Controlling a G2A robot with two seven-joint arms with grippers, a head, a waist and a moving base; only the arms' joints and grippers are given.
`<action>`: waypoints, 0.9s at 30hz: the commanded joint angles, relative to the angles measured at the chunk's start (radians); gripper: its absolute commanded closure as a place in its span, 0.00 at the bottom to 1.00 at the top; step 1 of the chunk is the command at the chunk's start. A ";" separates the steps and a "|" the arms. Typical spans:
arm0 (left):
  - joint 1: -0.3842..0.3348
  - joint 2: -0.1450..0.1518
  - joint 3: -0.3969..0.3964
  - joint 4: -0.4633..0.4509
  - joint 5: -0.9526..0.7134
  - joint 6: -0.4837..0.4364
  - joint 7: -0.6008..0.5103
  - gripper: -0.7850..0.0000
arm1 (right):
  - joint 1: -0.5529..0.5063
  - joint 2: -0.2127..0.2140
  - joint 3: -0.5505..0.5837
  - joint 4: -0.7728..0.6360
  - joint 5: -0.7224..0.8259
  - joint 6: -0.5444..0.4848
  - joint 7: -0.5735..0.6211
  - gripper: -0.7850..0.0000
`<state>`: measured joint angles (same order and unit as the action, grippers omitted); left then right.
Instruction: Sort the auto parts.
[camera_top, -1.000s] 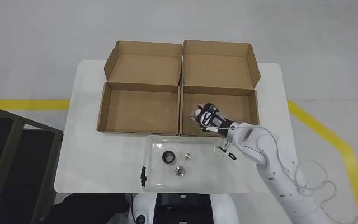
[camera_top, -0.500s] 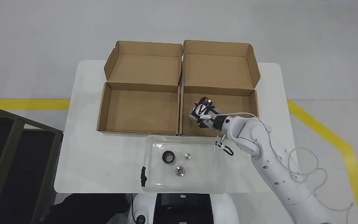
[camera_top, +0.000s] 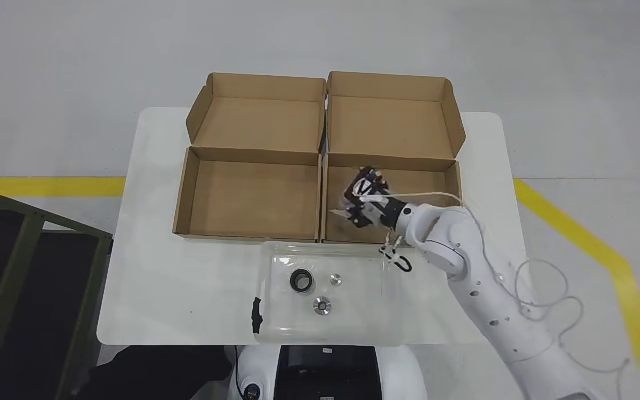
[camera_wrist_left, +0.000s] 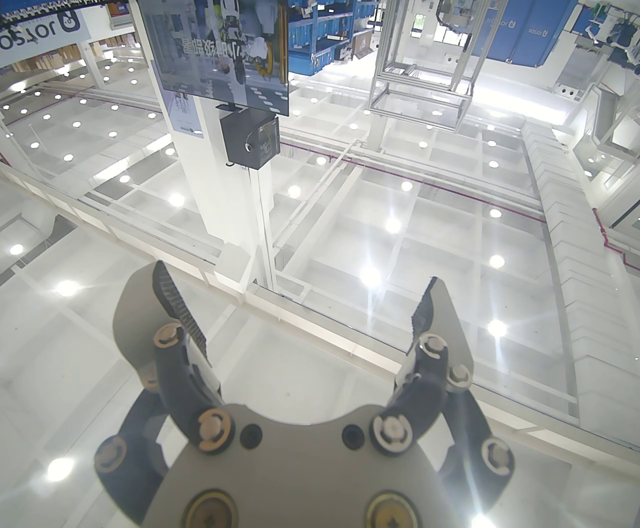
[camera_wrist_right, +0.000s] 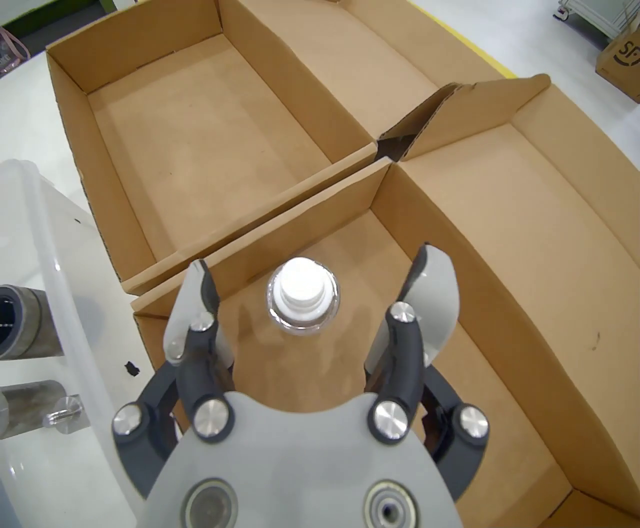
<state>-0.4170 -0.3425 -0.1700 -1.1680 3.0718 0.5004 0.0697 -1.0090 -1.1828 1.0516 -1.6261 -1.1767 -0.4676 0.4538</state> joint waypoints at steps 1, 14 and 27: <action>0.000 0.000 0.000 0.000 0.000 0.000 0.000 0.00 | -0.026 0.005 0.023 -0.052 -0.005 0.004 -0.012 0.00; 0.000 0.000 0.000 0.000 0.000 0.000 0.000 0.00 | -0.257 0.043 0.108 -0.447 -0.038 -0.098 0.032 0.00; 0.000 0.000 0.000 0.000 0.000 0.000 0.000 0.00 | -0.427 0.063 0.080 -0.569 -0.132 -0.171 -0.013 0.00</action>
<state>-0.4170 -0.3425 -0.1700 -1.1680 3.0718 0.5004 0.0697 -1.4250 -1.1216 1.1322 -2.1941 -1.2963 -0.6332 0.4455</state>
